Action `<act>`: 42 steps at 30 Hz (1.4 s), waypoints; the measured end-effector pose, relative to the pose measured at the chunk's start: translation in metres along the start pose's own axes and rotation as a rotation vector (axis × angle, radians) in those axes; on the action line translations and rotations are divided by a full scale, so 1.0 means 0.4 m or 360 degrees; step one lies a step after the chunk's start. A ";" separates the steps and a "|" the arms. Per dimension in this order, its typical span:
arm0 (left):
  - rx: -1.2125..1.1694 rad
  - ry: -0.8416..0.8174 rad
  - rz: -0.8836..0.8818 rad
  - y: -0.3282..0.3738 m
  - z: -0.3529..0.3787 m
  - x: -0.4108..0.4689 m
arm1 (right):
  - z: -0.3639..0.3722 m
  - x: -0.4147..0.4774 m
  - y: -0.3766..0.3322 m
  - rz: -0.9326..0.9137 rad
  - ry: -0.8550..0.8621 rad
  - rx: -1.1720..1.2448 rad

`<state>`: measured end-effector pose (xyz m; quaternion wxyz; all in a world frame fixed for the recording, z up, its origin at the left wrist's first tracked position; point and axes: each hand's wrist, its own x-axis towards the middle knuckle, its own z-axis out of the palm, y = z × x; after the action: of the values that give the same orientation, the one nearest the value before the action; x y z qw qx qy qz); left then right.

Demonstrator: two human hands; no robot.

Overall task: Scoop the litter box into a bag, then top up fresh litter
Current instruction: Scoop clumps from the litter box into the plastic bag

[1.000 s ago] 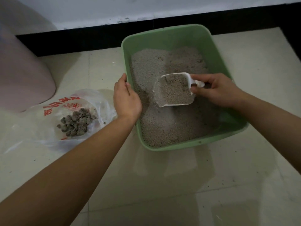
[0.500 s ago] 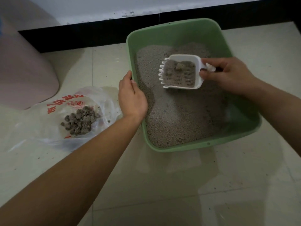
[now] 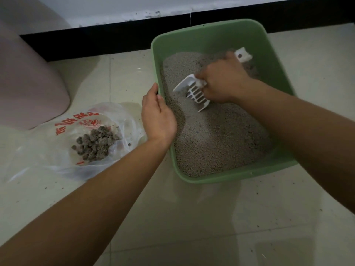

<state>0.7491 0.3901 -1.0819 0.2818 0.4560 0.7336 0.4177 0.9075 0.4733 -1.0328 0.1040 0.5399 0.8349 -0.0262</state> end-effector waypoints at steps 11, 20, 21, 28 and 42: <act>-0.0069 0.0013 -0.0007 -0.011 0.002 0.006 | 0.116 -0.105 0.053 0.0042 -0.0144 0.1063; -0.0136 0.0017 -0.0043 -0.005 0.001 0.003 | 0.074 -0.205 0.091 0.0262 -0.0033 0.1764; -0.0136 0.0019 -0.0043 -0.004 0.001 0.003 | 0.059 -0.215 0.100 0.0292 0.0042 0.1836; -0.0103 0.0019 -0.0043 0.003 -0.002 0.001 | 0.027 -0.270 0.123 0.0447 0.0309 0.1849; -0.0117 0.0030 -0.0063 0.003 -0.003 0.000 | 0.024 -0.304 0.092 0.0474 0.0330 0.1722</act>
<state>0.7486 0.3902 -1.0803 0.2996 0.4268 0.7294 0.4428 0.9905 0.3781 -1.0150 -0.2672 0.6279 0.6232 -0.3820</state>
